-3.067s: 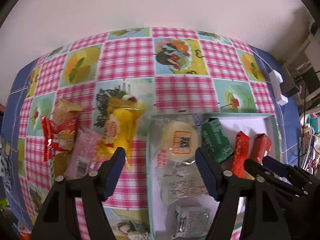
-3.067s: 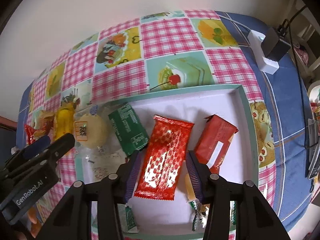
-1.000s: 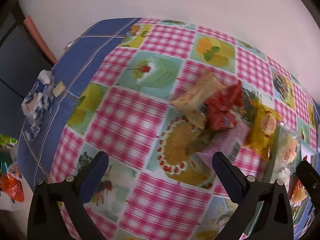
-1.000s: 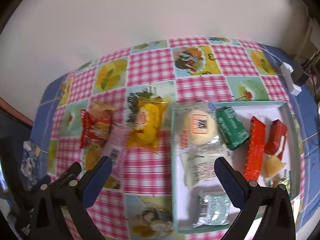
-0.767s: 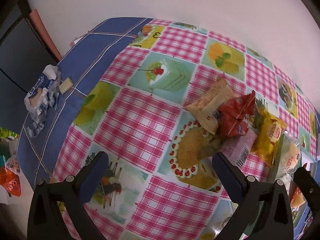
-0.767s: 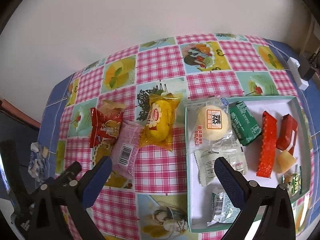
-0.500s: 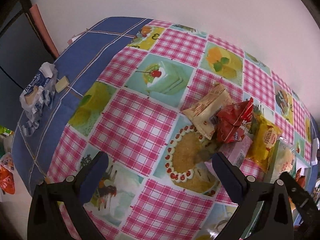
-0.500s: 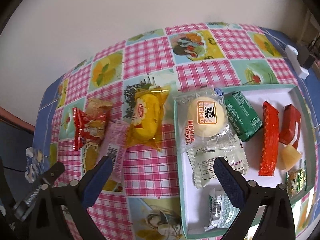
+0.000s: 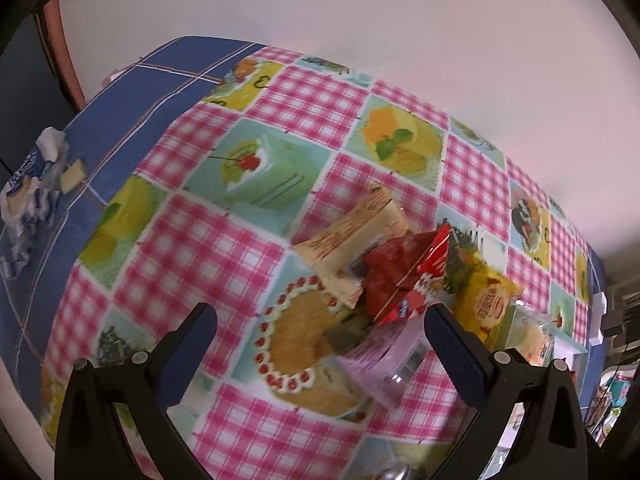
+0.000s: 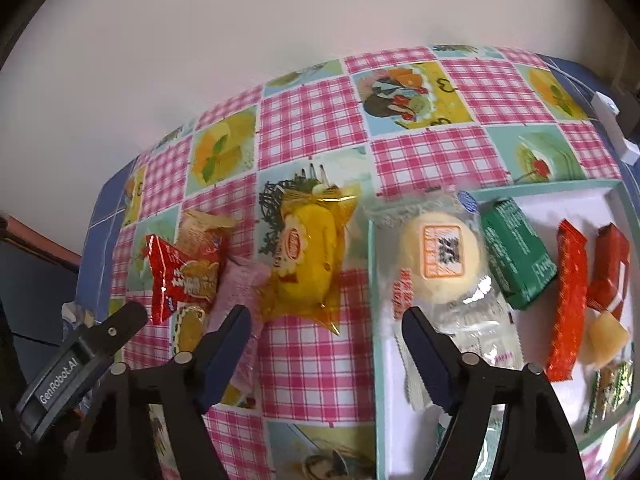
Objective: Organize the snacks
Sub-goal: 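Move both tools back to the snack pile, then grasp the yellow wrapped cake with the right tool while the left tool grasps the red wrapped snack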
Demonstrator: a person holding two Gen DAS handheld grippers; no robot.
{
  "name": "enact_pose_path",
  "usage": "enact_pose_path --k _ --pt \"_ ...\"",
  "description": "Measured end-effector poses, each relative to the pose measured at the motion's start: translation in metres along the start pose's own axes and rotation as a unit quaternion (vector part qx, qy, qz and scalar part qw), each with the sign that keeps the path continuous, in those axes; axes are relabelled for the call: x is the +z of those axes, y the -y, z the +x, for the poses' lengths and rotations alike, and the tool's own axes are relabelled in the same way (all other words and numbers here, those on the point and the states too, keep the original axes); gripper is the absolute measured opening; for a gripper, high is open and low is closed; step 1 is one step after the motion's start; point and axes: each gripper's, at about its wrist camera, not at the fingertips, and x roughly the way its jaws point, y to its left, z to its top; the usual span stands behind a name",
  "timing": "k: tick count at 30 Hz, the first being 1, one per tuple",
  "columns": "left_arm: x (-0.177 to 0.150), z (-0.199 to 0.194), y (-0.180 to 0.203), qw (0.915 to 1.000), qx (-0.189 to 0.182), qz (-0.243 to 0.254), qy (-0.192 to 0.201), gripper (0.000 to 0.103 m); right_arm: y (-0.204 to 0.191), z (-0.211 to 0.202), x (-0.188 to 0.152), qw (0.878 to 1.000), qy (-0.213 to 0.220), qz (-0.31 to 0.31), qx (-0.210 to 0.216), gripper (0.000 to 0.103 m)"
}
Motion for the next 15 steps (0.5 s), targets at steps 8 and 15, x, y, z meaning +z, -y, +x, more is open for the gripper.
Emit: enact_pose_path --k 8,15 --pt "0.010 0.018 0.008 0.9997 -0.021 0.001 -0.008 0.103 -0.003 0.018 0.012 1.000 -0.007 0.010 0.011 0.070" --pt "0.015 0.030 0.017 0.9993 -0.035 0.004 -0.010 0.103 -0.006 0.033 0.022 1.000 -0.012 0.015 0.014 0.060"
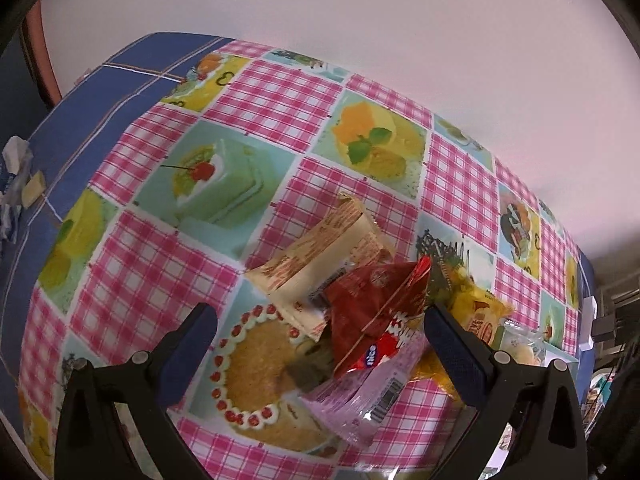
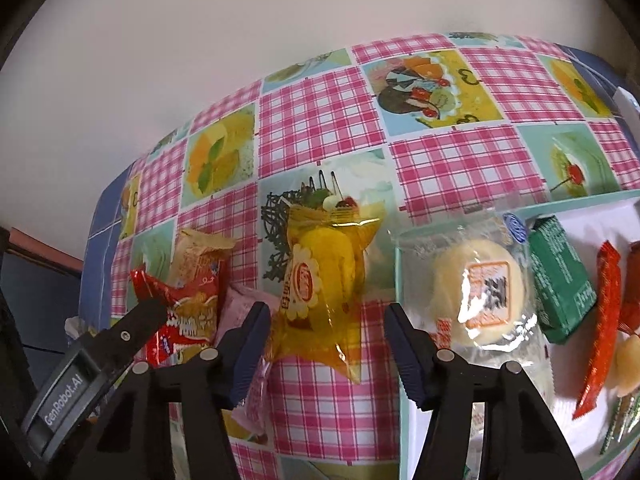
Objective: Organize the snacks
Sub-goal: 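Grasp the yellow wrapped cake with the right tool while the left tool grasps the red wrapped snack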
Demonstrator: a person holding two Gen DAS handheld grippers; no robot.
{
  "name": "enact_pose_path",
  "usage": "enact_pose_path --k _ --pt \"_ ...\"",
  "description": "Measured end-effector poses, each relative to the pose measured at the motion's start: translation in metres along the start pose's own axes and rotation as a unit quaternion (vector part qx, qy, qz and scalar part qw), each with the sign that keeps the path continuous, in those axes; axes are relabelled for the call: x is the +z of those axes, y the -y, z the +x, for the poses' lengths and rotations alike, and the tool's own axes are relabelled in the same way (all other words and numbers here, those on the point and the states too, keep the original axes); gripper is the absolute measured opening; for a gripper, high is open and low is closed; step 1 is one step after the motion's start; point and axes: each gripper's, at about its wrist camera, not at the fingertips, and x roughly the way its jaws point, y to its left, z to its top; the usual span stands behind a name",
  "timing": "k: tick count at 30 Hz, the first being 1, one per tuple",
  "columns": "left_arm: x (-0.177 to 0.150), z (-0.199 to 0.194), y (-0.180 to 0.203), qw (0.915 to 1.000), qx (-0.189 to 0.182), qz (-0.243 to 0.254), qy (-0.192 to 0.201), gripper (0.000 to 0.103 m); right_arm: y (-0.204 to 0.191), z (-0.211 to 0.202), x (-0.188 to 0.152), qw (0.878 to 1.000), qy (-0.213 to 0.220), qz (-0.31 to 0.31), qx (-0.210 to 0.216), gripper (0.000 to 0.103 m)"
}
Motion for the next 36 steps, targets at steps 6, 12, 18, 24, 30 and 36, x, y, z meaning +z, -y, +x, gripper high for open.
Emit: enact_pose_path --k 6,12,18,24,30,36 --pt "0.002 0.006 0.010 0.9997 -0.018 0.014 -0.002 0.087 -0.003 0.016 0.004 1.000 -0.009 0.000 0.001 0.054" --pt "0.000 0.009 0.020 0.9989 -0.033 0.032 -0.006 0.063 -0.006 0.028 0.003 1.000 -0.015 -0.002 0.001 0.052" --pt "-0.004 0.011 0.027 0.9986 -0.025 0.044 -0.015 0.030 -0.005 0.029 0.000 1.000 -0.010 0.000 0.001 0.044" --pt "-0.005 0.006 0.024 0.9985 -0.032 0.041 -0.018 0.024 -0.005 0.024 -0.002 1.000 -0.006 0.001 0.002 0.042" --pt "-0.008 -0.005 0.023 0.9984 -0.036 0.043 -0.012 0.022 -0.003 0.007 -0.004 1.000 0.002 -0.002 0.008 0.042" --pt "-0.013 -0.022 0.017 0.9987 -0.035 0.037 -0.002 0.021 -0.005 -0.016 -0.009 1.000 0.014 -0.008 0.013 0.042"
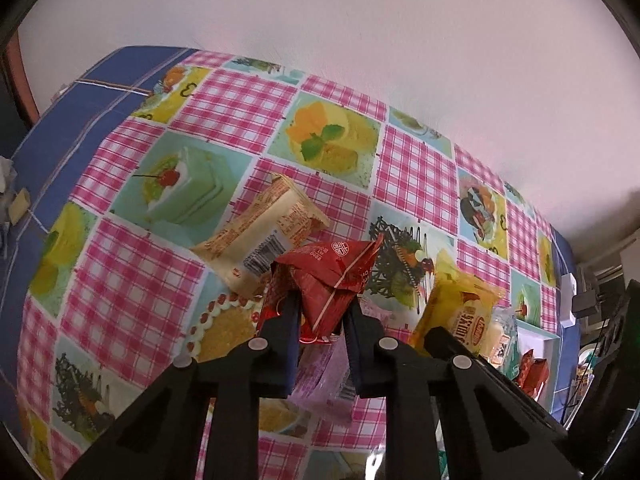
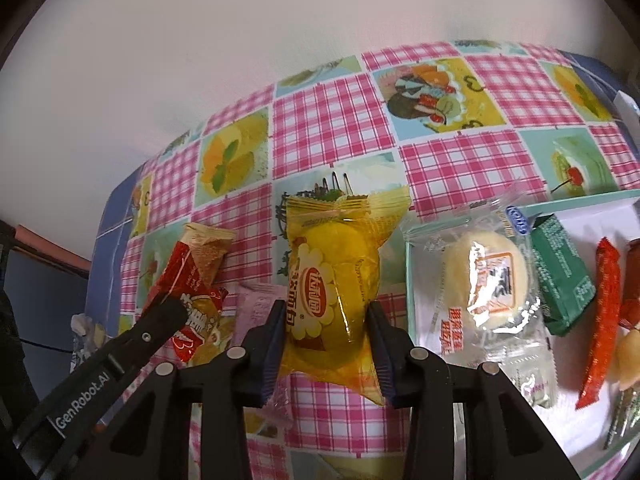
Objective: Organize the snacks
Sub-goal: 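Grasp the yellow wrapped cake with the right tool while the left tool grasps the red wrapped snack, then carry both snacks over the white tray and open both tools to release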
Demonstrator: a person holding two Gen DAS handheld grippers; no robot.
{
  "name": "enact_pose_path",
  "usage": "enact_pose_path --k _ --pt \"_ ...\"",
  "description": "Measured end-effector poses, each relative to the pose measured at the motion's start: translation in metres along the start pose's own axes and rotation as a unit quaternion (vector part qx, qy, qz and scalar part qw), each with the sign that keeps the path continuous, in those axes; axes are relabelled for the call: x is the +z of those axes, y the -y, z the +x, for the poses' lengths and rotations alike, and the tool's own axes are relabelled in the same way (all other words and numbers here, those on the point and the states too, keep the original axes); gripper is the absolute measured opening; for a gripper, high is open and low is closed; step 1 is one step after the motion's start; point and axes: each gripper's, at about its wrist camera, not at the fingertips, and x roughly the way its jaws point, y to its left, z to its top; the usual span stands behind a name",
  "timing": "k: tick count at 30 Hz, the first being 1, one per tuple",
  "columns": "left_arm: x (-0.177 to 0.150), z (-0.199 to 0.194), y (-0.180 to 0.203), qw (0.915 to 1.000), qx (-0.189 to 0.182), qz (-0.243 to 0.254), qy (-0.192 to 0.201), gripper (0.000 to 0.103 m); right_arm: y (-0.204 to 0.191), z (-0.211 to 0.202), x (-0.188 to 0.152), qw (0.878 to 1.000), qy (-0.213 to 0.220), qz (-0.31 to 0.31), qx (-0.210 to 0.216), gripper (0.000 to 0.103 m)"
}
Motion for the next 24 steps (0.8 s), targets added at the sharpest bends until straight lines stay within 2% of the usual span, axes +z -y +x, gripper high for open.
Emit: enact_pose_path --k 10,15,24 --pt "-0.018 -0.031 -0.003 0.9999 -0.009 -0.010 0.008 0.021 -0.003 -0.031 -0.018 1.000 0.005 -0.006 -0.004 0.042" --pt "-0.032 -0.038 0.008 0.9999 -0.014 0.001 0.004 0.021 -0.003 -0.045 -0.030 1.000 0.008 -0.009 -0.004 0.042" --pt "-0.047 -0.058 0.038 0.9994 -0.002 0.031 0.016 0.021 0.015 -0.064 -0.053 1.000 0.008 0.003 -0.008 0.042"
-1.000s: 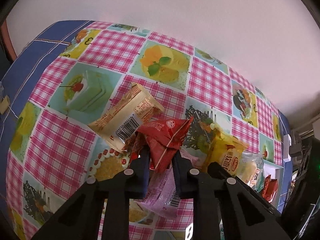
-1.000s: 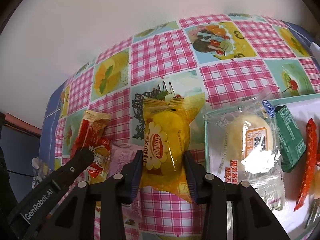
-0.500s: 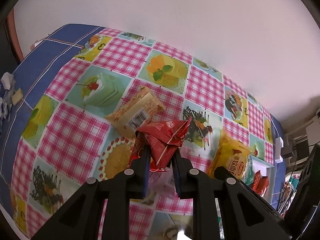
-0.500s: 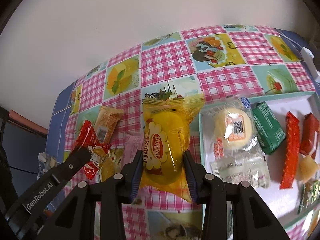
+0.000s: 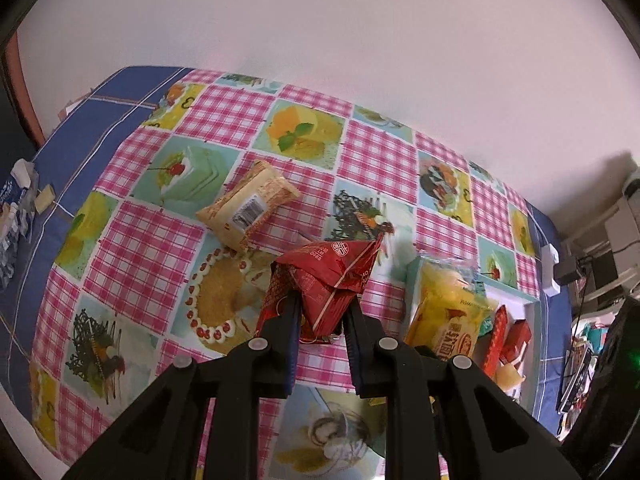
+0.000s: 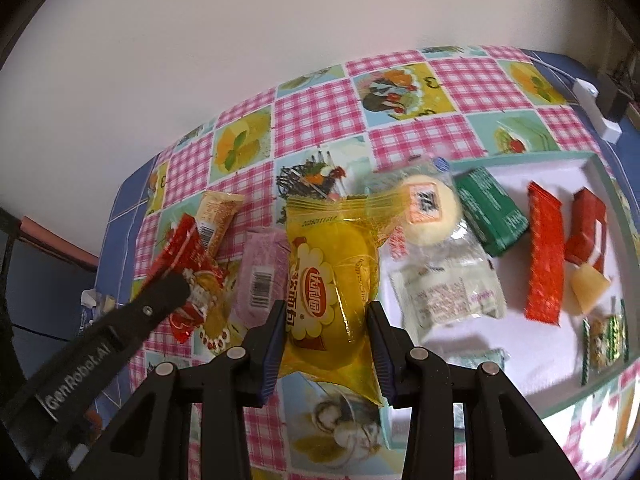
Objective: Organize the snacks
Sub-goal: 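Carry both snacks over the white tray and open both tools to release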
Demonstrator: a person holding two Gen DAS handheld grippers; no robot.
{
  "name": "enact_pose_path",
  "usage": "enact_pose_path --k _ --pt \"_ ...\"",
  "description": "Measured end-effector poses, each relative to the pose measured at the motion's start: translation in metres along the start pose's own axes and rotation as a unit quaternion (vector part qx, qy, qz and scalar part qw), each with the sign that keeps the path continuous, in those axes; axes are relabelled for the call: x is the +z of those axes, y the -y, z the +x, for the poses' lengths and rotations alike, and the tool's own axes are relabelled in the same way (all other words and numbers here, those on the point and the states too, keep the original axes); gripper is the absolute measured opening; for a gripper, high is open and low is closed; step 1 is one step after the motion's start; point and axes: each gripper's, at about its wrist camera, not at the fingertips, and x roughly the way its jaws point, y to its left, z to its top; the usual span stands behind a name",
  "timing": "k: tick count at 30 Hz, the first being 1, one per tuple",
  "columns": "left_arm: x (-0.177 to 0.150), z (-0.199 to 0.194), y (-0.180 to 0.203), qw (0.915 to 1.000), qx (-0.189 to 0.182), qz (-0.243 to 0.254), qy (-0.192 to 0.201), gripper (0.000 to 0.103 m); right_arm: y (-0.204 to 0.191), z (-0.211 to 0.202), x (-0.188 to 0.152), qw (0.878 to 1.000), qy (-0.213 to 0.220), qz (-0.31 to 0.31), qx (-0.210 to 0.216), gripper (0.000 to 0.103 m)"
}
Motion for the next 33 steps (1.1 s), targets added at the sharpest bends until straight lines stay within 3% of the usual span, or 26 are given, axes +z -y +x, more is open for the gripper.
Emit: enact_pose_path --k 11,22,33 --pt "-0.015 -0.009 0.055 0.9976 -0.034 0.060 -0.002 0.021 0.061 -0.028 0.004 0.997 0.026 0.061 -0.029 0.042" --pt "-0.039 0.013 0.116 0.9903 -0.058 0.124 -0.025 0.021 0.143 -0.047 0.015 0.981 0.050 0.140 -0.124 0.042" --pt "-0.058 0.038 0.162 0.9824 -0.084 0.162 -0.038 0.021 0.208 -0.062 0.018 0.961 0.056 0.161 -0.216 0.042"
